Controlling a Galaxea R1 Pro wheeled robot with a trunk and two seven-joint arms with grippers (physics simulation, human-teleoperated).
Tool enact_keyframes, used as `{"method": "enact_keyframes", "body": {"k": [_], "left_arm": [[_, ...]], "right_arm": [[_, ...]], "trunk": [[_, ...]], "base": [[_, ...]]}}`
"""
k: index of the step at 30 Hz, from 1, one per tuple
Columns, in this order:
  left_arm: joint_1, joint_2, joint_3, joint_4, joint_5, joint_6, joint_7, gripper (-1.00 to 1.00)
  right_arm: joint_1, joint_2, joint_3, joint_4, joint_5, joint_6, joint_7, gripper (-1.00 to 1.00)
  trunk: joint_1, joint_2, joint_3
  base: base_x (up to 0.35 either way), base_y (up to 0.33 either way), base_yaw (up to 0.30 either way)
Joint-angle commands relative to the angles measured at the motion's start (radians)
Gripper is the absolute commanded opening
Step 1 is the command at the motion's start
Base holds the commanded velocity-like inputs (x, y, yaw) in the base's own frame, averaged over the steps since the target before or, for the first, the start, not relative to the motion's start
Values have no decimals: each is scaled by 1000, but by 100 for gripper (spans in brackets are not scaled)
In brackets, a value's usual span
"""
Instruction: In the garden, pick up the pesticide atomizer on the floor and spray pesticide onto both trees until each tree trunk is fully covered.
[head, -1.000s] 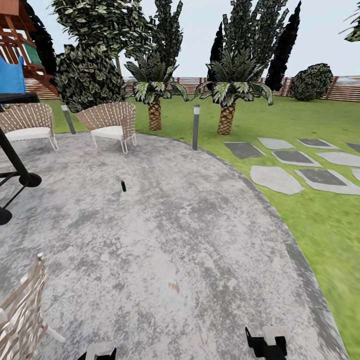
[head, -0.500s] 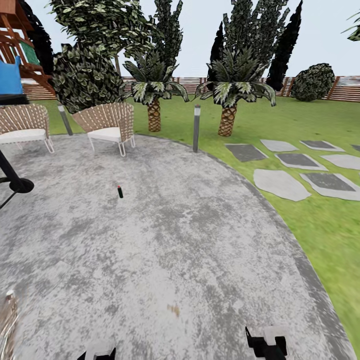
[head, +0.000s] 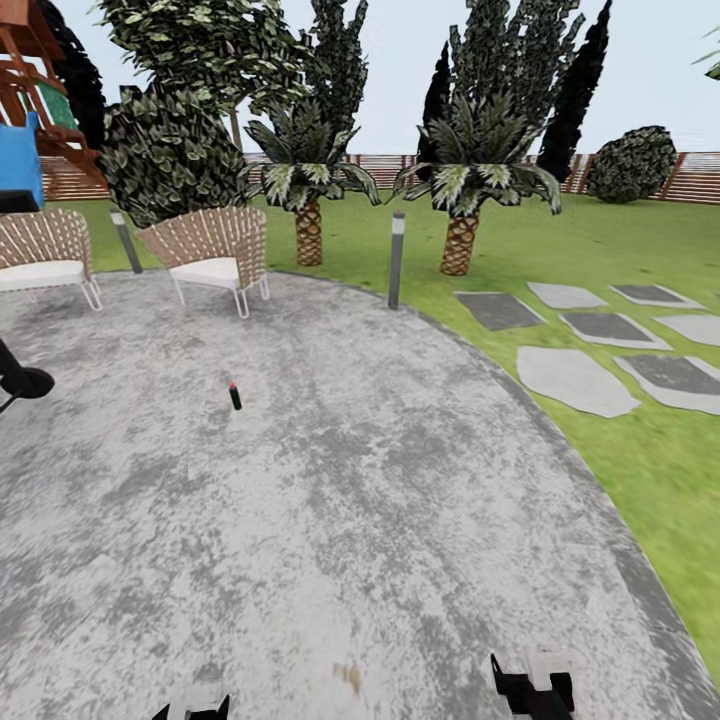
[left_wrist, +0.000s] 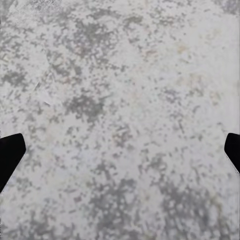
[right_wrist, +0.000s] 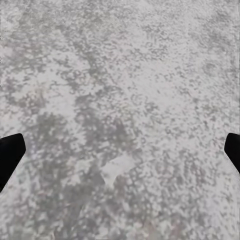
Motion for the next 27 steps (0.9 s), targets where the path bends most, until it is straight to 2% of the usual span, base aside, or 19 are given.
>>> {"method": "enact_keyframes", "body": {"k": [1,12,27], "left_arm": [[-1,0,0,1,5,-3,-1,100],[-1,0,0,1,5,-3,-1,100],[-1,0,0,1,5,-4,-1,100]], "right_arm": [[-1,0,-8,1,11,-3,-4,100],[-1,0,-8,1,11,-3,-4,100],[-1,-1,-8,1,11,-2,-3,100]], "trunk": [[0,0,-1],[0,0,-4],[0,0,-5]], "base": [[337,65,102],[337,86,197],[337,92,12]]}}
